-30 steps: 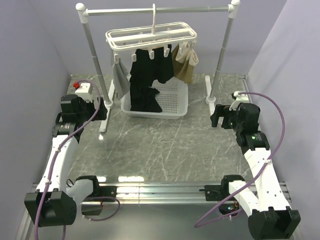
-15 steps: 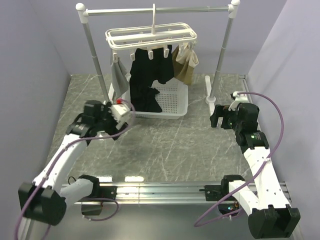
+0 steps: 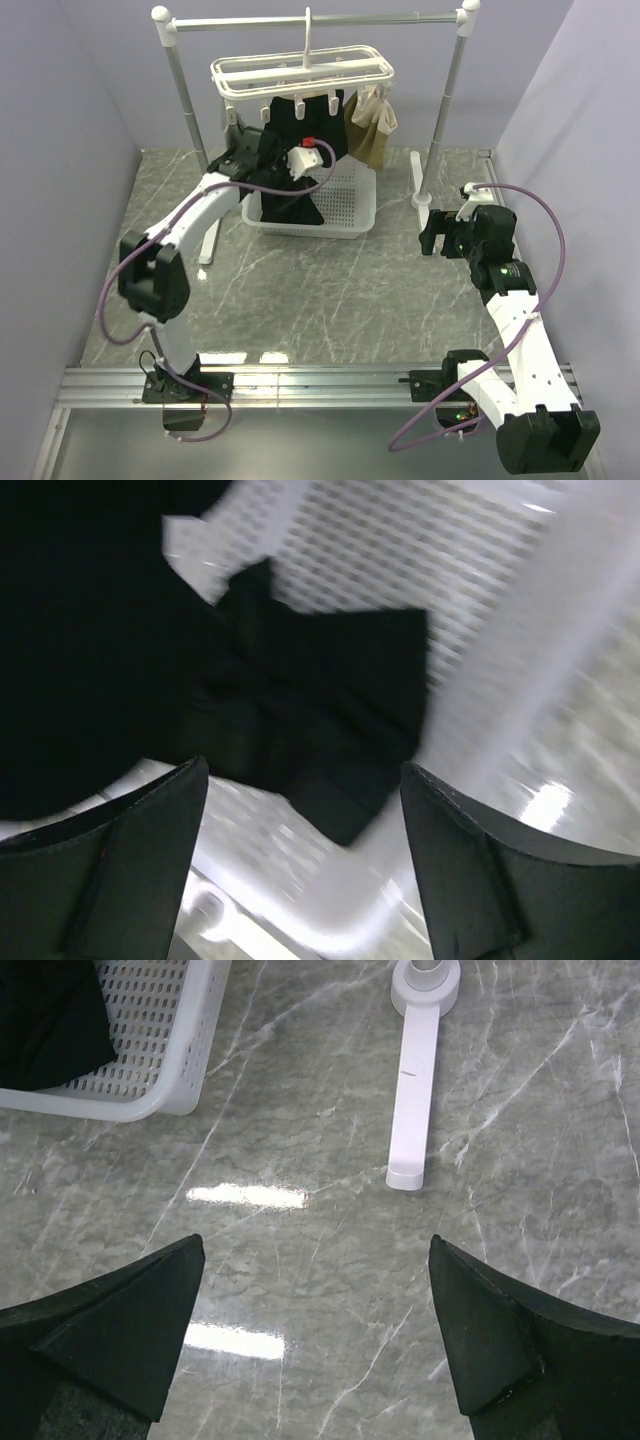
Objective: Clip the underwear to the hanger
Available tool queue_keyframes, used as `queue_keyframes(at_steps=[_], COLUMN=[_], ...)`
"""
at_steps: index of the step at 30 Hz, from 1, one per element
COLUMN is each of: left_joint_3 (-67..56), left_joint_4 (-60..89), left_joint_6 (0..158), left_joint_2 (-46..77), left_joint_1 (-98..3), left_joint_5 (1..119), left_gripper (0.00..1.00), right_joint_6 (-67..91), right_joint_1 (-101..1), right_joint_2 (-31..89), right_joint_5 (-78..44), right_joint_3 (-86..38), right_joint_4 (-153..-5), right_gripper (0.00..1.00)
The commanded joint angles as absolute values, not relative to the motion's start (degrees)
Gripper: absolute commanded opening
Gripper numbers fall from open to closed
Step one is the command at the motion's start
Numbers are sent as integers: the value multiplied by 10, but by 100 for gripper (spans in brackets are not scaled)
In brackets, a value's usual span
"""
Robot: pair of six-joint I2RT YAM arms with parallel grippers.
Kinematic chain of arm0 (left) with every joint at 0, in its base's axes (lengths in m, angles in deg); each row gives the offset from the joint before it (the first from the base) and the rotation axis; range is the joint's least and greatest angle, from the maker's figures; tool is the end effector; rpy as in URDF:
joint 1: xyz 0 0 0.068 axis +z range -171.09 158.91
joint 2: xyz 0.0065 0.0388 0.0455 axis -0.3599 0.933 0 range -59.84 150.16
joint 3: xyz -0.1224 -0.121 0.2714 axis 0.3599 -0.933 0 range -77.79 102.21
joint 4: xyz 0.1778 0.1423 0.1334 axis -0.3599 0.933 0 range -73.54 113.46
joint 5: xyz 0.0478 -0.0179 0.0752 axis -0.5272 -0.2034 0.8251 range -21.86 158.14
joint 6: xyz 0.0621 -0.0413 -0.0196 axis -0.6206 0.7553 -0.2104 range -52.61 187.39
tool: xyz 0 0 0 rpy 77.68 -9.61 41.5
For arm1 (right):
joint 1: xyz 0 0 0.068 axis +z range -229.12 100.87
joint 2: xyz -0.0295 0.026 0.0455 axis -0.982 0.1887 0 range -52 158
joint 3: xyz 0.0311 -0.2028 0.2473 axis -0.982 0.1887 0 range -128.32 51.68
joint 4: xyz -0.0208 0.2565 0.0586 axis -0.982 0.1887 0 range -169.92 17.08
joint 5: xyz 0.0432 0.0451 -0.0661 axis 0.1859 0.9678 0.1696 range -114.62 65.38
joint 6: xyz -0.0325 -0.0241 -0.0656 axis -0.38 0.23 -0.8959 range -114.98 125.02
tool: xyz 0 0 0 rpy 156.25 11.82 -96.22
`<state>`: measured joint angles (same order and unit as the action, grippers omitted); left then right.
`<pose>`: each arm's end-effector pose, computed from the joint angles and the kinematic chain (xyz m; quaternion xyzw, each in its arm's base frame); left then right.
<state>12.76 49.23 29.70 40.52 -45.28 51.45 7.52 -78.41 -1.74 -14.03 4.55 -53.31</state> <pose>0.3858 -0.1940 0.3466 0.5158 0.7470 -0.0852 0.4107 0.1899 0.0144 0.3325 -0.0329 0.8618 0.0938 0.4974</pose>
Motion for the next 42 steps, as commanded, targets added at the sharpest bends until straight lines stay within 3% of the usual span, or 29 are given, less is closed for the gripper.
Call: queue_keyframes(at_steps=[1,10,26,32,35,36,42], left_joint_3=[201,215,231,253,256,256,257], left_joint_4=[495,376,366,404,417,424,455], left_joint_6=[306,308,293,298,300,296,285], left_joint_2=[484,571,680,699,686,671,586], left_joint_1=[-453,-439,-421,-420,-421,-423,-434], left_joint_5=[564,639,680,670,652,647,616], left_gripper=[83,83,81,58,40,29,5], right_joint_6=[73,73,70,69,69,70,72], right_joint_1=[-789,-789,-789,-788,-789,-788,-789], right_joint_2=[-23,-26,-28,-28,-27,-25,-22], right_joint_5=[-139,-134,-136,-135,-131,-130,-121], right_joint_3=[50,60,69,69,67,65,56], right_joint_4=[-551,-553,-557,-557,-558,-558,-556], right_gripper=[100,100,100,100,100,100,100])
